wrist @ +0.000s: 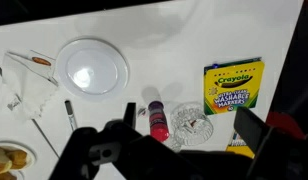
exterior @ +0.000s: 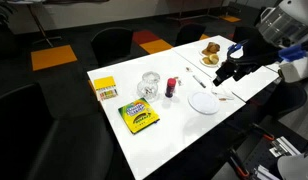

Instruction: Put the lid on the glass bowl

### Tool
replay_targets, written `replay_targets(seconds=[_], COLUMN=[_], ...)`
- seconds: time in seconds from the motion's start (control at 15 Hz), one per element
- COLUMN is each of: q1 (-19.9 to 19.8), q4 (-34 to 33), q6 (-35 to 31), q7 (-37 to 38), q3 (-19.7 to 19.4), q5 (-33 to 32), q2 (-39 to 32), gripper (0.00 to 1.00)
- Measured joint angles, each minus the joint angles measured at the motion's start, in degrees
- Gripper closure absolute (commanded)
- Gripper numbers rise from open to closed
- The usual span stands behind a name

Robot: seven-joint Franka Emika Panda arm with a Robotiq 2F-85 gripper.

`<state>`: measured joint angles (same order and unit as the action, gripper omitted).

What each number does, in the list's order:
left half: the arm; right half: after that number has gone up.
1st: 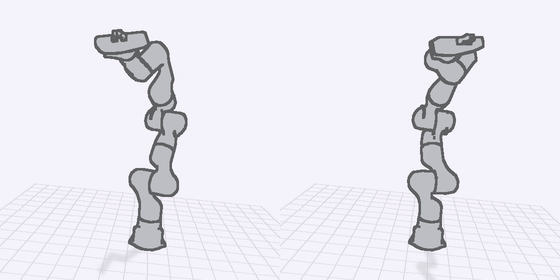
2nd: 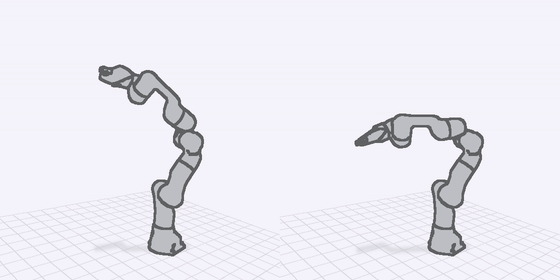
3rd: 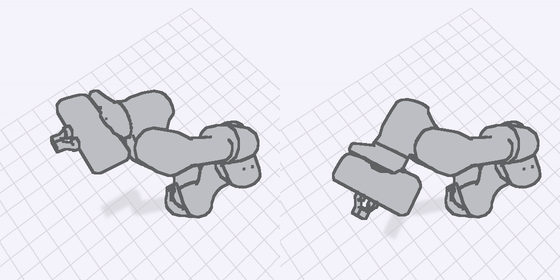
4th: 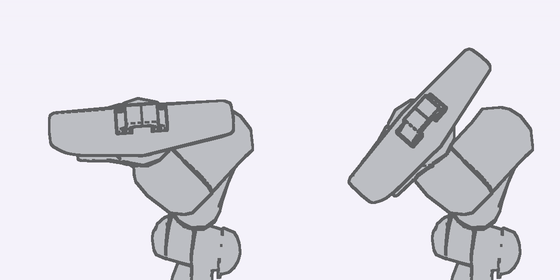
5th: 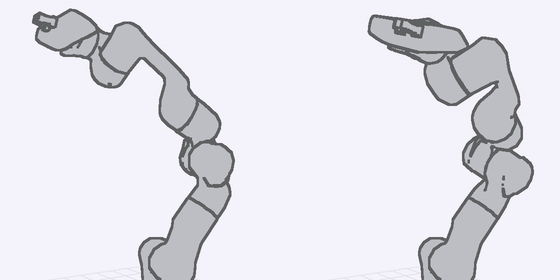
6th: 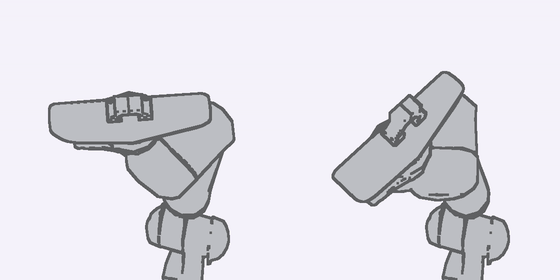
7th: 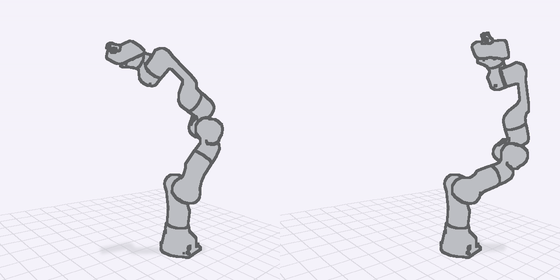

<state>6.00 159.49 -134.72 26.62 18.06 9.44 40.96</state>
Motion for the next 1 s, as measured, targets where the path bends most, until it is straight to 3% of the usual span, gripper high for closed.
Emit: replay_targets(seconds=[0.33, 0.73, 1.0], q1=[0.2, 3.27, 4.65], q4=[-0.02, -1.23, -3.47], q6=[0.0, -1.48, -6.03], q7=[-2.26, -19.17, -28.39], q3=[-1.27, -8.62, -9.34], q5=[-0.06, -0.5, -3.93], q2=[-0.44, -6.39, -12.77], gripper=[0.0, 0.0, 0.0])
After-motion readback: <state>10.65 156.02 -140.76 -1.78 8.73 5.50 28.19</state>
